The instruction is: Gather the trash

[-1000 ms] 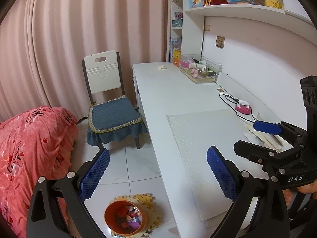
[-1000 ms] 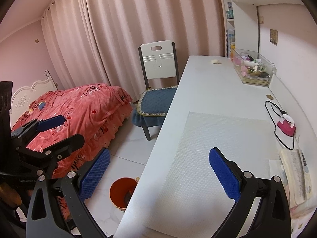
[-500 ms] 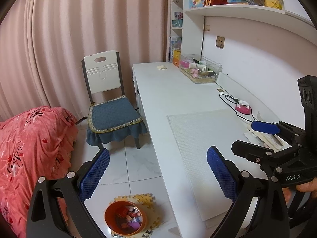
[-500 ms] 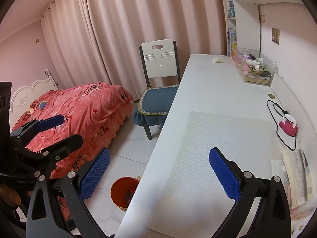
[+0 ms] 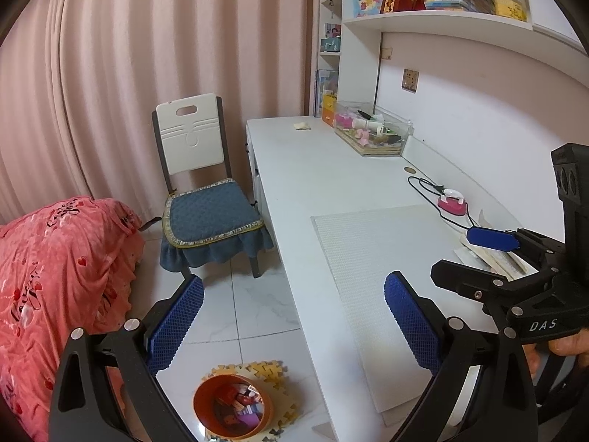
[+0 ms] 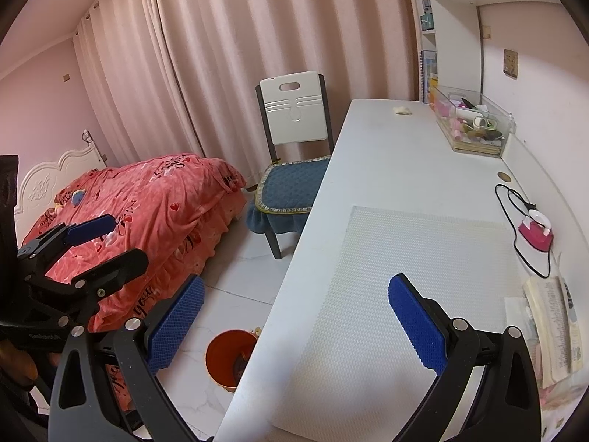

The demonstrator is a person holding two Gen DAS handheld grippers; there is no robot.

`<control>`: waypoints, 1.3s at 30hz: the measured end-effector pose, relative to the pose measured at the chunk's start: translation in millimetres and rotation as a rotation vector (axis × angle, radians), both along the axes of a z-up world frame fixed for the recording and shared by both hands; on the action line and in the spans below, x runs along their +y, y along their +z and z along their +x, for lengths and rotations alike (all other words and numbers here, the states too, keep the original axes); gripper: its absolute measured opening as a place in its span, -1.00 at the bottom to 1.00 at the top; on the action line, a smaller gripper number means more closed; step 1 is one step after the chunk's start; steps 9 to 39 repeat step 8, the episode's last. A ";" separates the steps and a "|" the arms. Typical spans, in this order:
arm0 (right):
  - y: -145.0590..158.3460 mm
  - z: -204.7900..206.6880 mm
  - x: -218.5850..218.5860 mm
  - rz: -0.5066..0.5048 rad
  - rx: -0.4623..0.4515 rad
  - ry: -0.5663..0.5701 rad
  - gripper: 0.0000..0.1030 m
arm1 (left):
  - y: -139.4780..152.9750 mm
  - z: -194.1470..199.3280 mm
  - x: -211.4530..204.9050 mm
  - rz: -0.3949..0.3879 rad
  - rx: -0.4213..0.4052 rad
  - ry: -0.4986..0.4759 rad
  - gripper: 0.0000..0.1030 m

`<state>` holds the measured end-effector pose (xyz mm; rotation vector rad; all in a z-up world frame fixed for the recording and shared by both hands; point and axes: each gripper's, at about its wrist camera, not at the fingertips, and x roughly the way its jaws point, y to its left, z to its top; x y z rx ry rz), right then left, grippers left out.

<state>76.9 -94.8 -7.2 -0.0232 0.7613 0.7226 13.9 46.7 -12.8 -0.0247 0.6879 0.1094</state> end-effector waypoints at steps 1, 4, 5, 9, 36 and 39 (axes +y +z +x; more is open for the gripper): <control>-1.2 -0.6 1.2 -0.001 0.003 -0.004 0.90 | -0.3 0.7 -0.9 -0.002 0.001 0.002 0.89; -2.6 -1.2 1.9 0.000 0.007 -0.010 0.90 | -0.5 2.5 -0.4 -0.008 0.007 0.002 0.88; -3.0 -1.3 1.8 0.000 0.007 -0.012 0.90 | -0.5 2.5 0.8 -0.015 0.005 0.002 0.88; -4.1 -2.7 2.7 0.002 0.010 -0.021 0.90 | 0.0 3.6 3.7 -0.041 0.006 -0.006 0.88; -4.1 -2.7 2.7 0.002 0.010 -0.021 0.90 | 0.0 3.6 3.7 -0.041 0.006 -0.006 0.88; -4.1 -2.7 2.7 0.002 0.010 -0.021 0.90 | 0.0 3.6 3.7 -0.041 0.006 -0.006 0.88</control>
